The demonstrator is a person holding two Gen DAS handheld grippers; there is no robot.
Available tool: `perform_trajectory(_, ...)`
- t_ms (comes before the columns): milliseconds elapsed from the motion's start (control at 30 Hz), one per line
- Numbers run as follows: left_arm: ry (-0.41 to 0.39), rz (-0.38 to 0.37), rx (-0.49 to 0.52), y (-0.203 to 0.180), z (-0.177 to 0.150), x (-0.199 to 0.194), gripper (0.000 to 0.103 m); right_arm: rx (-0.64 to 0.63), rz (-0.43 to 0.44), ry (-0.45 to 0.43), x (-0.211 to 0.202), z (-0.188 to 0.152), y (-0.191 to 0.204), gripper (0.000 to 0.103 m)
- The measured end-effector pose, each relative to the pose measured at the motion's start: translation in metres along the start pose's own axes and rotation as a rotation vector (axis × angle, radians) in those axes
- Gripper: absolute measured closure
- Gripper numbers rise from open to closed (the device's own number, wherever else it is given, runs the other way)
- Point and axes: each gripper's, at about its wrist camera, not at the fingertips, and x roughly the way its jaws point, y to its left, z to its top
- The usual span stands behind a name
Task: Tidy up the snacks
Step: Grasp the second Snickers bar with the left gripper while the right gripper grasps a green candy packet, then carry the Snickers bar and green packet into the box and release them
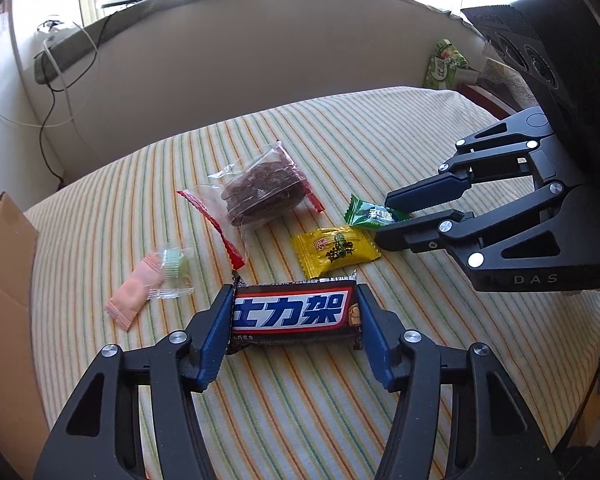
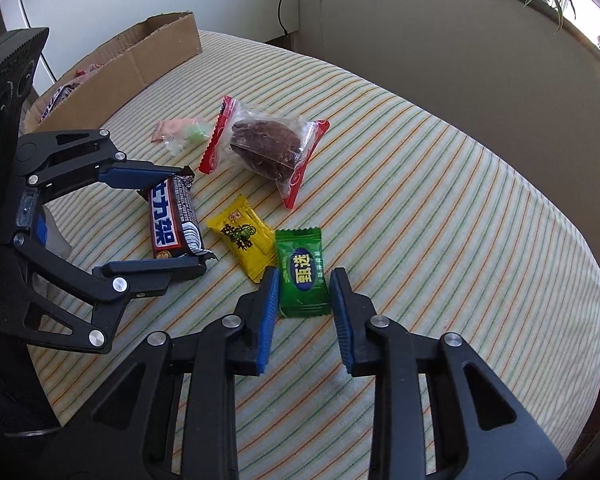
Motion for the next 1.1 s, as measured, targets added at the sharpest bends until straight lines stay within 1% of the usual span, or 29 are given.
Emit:
perform_trajectory(100, -0.013, 0.005, -0.003, 0.003, -0.003, -0.005, 0.049, -0.006, -0.029, 0.003, -0.001, -0.001, 0.004, 0.077)
perform_trajectory(200, -0.023, -0.005, -0.036, 0.010, -0.007, -0.012, 0.049, 0.030, -0.045, -0.010, -0.004, -0.002, 0.004, 0.078)
perform_trajectory(267, -0.032, -0.016, -0.053, 0.014, -0.010, -0.019, 0.049, 0.055, -0.033, -0.024, -0.007, -0.004, 0.003, 0.078)
perform_trajectory(400, -0.060, -0.013, -0.070, 0.017, -0.013, -0.032, 0.049, 0.083, -0.036, -0.047, -0.017, -0.010, -0.001, 0.078)
perform_trajectory(633, -0.126, 0.012, -0.083, 0.022, -0.014, -0.060, 0.049, 0.101, -0.034, -0.086, -0.037, -0.012, 0.005, 0.078)
perform_trajectory(800, -0.176, 0.035, -0.115, 0.036, -0.014, -0.082, 0.049, 0.091, -0.024, -0.128, -0.052, -0.001, 0.019, 0.078)
perform_trajectory(1033, -0.234, 0.107, -0.168, 0.069, -0.019, -0.112, 0.049, 0.062, 0.002, -0.187, -0.064, 0.026, 0.047, 0.078)
perform_trajectory(1100, -0.249, 0.139, -0.177, 0.080, -0.021, -0.121, 0.049, 0.051, 0.014, -0.203, -0.065, 0.037, 0.057, 0.078)
